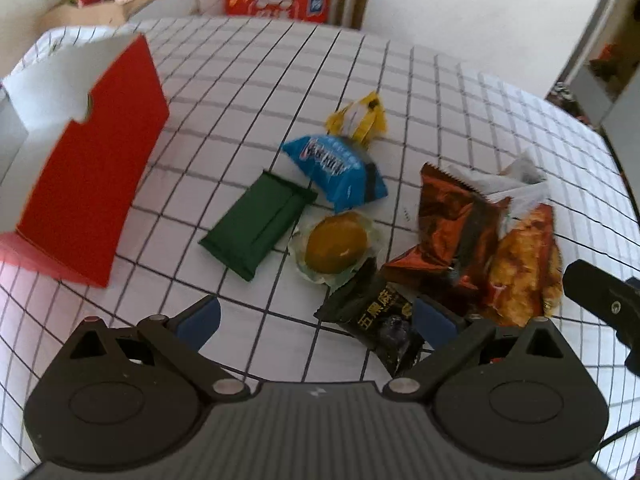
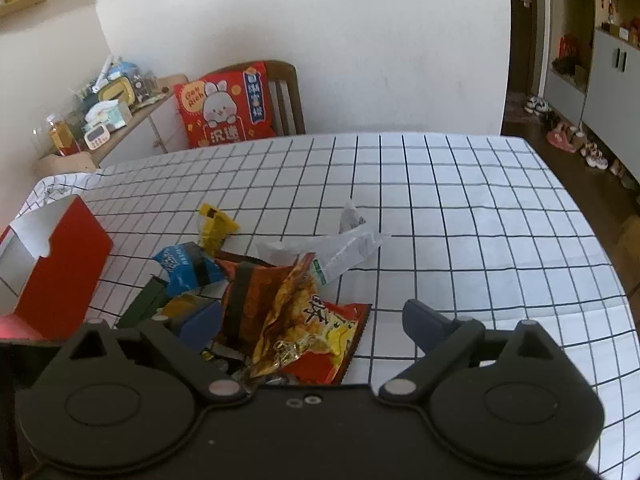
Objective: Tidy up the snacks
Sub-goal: 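Grasp the black packet with the left tool while the right tool grasps the chip bag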
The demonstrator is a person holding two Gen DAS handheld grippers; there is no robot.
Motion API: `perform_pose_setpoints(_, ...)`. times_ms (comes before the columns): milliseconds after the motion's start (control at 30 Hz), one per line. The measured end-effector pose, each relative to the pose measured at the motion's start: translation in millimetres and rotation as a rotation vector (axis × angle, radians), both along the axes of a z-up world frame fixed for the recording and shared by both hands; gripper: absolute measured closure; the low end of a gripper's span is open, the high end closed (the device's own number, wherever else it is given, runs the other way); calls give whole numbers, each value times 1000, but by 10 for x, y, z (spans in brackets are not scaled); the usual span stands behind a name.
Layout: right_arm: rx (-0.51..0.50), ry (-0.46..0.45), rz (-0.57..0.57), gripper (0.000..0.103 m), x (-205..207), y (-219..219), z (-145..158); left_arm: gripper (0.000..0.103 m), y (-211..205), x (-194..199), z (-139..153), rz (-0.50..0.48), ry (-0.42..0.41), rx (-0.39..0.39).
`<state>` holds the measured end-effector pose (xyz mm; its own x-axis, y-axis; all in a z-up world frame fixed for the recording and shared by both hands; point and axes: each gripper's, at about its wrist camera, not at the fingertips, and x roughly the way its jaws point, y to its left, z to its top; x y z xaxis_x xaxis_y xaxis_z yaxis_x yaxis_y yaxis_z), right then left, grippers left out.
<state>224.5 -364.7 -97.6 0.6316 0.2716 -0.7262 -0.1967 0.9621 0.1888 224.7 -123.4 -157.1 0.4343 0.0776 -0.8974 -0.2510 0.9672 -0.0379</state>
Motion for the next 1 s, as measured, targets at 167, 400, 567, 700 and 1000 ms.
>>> perform_pose_setpoints(167, 10, 77, -13, 14, 179, 57, -130, 1, 9, 144, -150, 89, 70, -44)
perform_pose_setpoints(400, 35, 130, -33, 20, 300, 92, -233, 7, -68, 247, -252, 147, 120, -97)
perform_pose_setpoints(567, 42, 153, -51, 25, 354, 107, -290, 10, -107, 312, -317, 178, 138, -108)
perform_pose_setpoints(700, 41, 159, -59, 28, 385, 103, -318, 15, -95, 354, -342, 204, 151, -131)
perform_pose_setpoints(1000, 55, 170, -68, 44, 377, 46, -373, 42, -182, 362, -308, 176, 138, -99)
